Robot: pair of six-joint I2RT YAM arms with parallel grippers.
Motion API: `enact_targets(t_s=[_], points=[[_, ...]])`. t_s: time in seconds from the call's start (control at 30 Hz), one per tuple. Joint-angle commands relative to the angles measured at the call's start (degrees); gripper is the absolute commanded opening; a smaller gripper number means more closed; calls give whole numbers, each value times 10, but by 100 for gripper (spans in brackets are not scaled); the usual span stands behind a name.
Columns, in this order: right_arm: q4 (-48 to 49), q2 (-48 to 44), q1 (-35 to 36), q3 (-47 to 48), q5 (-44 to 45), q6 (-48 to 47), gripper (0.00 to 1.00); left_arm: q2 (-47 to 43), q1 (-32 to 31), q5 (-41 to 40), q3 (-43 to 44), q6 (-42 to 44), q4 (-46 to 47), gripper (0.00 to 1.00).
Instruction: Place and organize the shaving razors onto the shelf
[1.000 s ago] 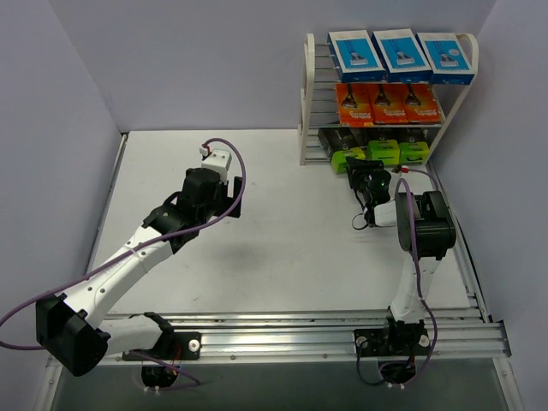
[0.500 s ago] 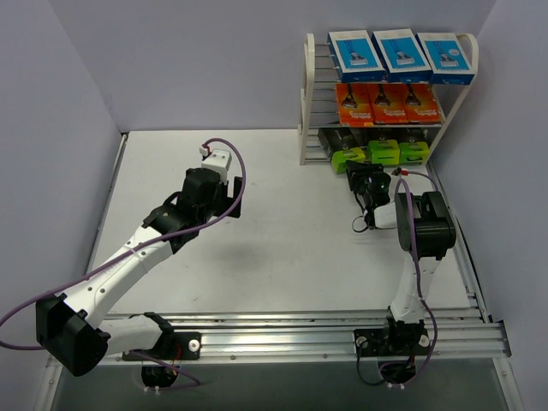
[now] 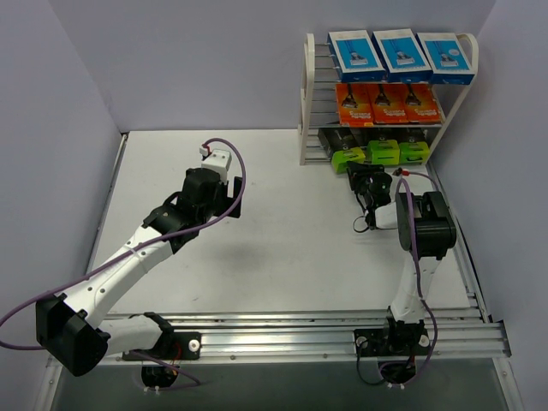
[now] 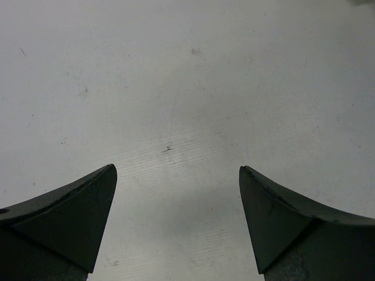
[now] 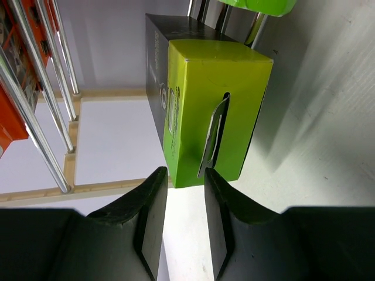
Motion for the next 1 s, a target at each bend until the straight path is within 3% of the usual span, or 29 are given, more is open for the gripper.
enact_targets(t_s=[0.0, 0.97], points=[[29, 13, -5, 7, -5, -3, 27, -10, -2, -2, 18, 3, 9, 94], [20, 55, -9, 56, -24, -2, 26, -8, -4, -11, 21, 7, 6, 94]])
